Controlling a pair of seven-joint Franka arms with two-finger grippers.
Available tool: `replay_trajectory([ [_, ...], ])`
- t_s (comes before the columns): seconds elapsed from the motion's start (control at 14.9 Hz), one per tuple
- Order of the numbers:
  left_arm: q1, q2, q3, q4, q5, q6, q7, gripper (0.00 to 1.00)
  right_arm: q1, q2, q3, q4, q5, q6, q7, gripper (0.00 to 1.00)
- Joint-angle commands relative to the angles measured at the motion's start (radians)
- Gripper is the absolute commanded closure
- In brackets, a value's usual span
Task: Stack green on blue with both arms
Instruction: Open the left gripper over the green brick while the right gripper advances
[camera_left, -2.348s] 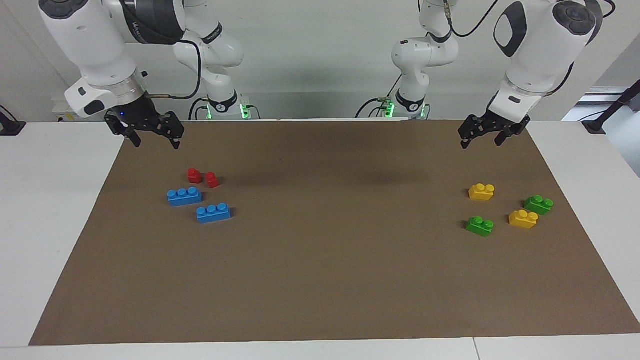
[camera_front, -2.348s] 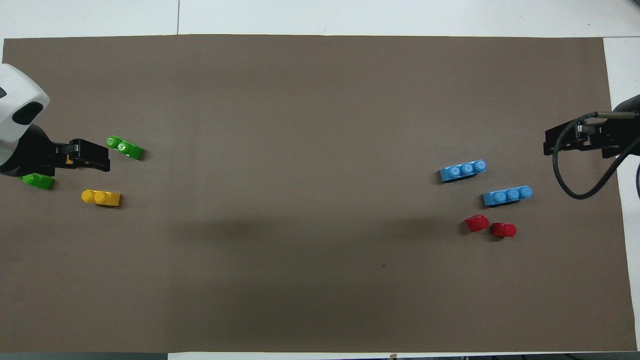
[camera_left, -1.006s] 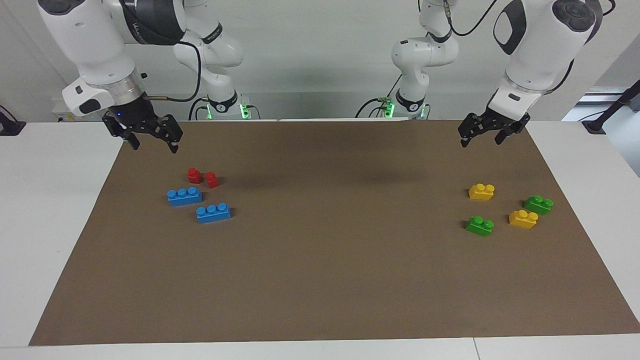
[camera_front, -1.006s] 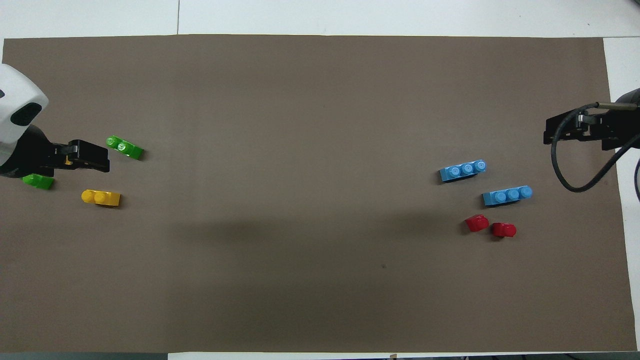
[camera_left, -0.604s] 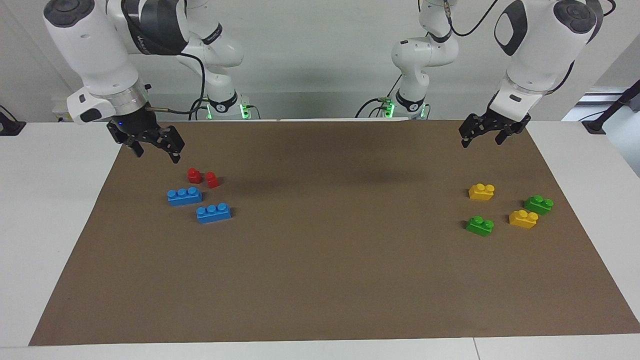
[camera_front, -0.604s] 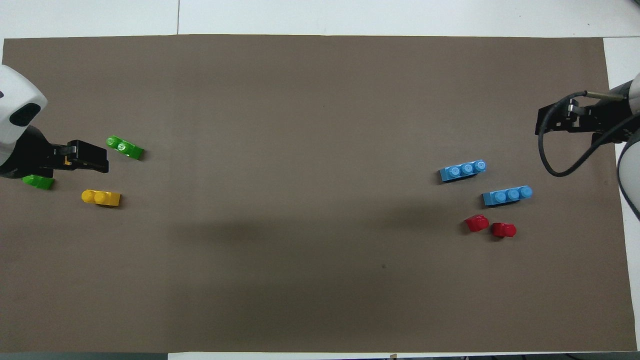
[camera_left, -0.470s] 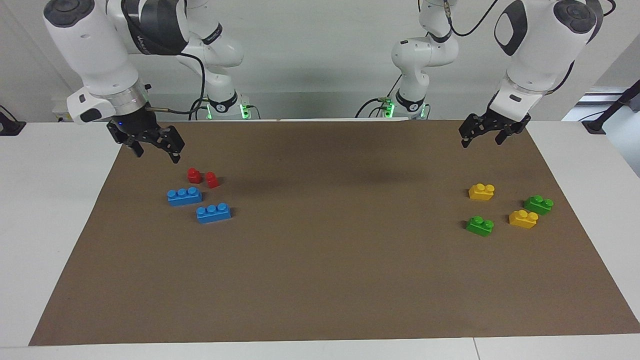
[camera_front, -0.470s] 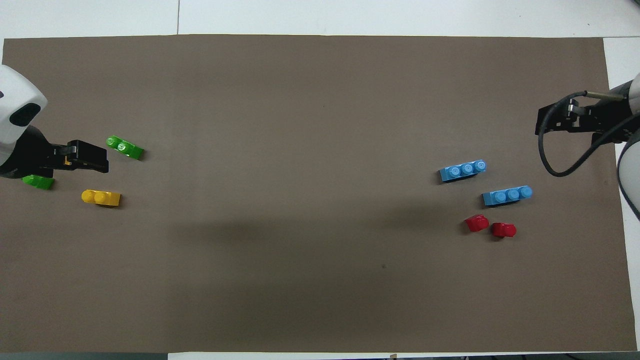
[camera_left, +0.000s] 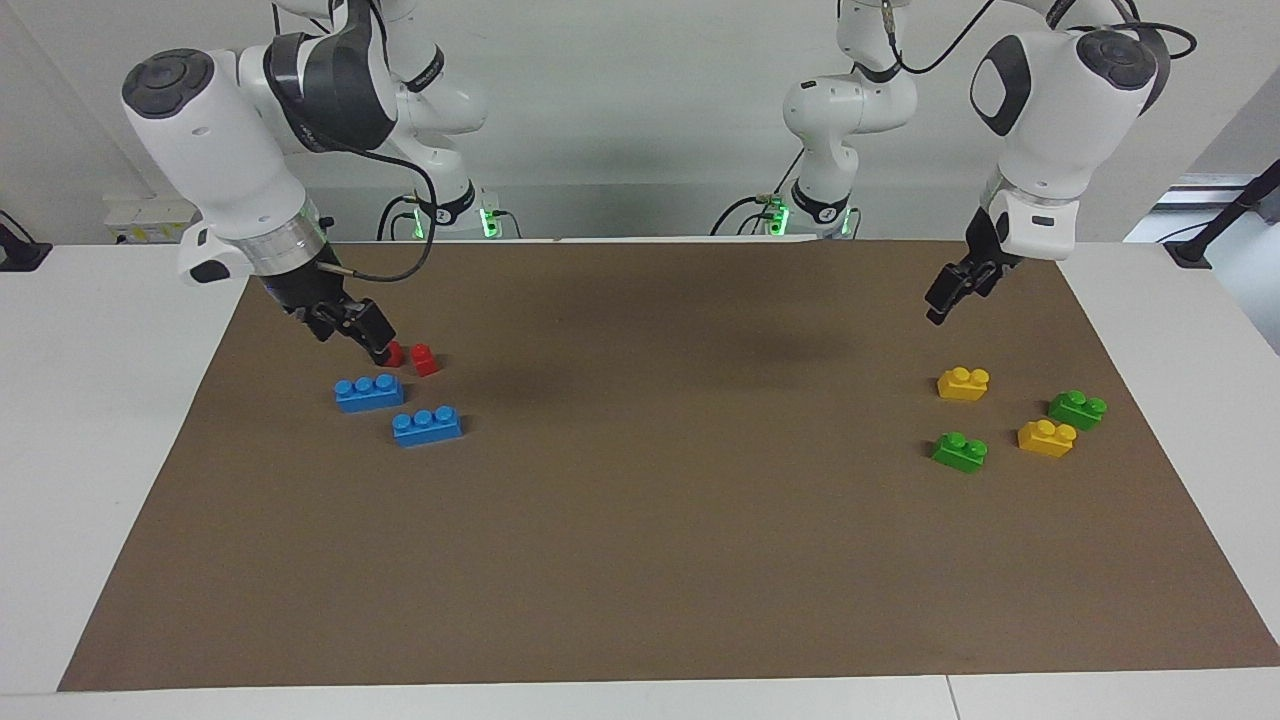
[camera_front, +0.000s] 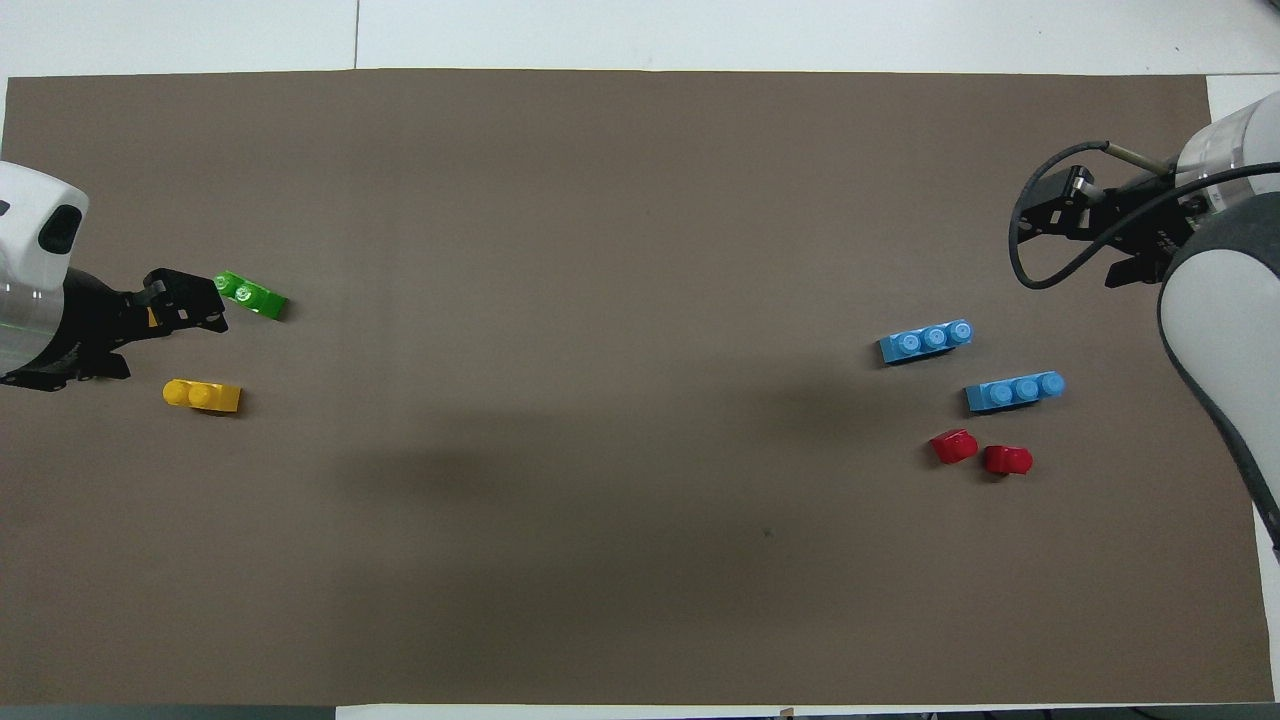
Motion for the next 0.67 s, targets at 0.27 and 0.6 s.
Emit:
replay_trajectory([
  [0.27,0.009,0.037,-0.002,-0.044,-0.015,0.073,-0.332,0.0,-0.039,0.061,-0.003,-0.011,0.107,0.04,0.226,0.02],
  [0.6,0.043,0.107,0.0,-0.038,-0.021,0.096,-0.407,0.0,-0.085,0.079,-0.003,-0.073,0.215,0.075,0.433,0.02],
])
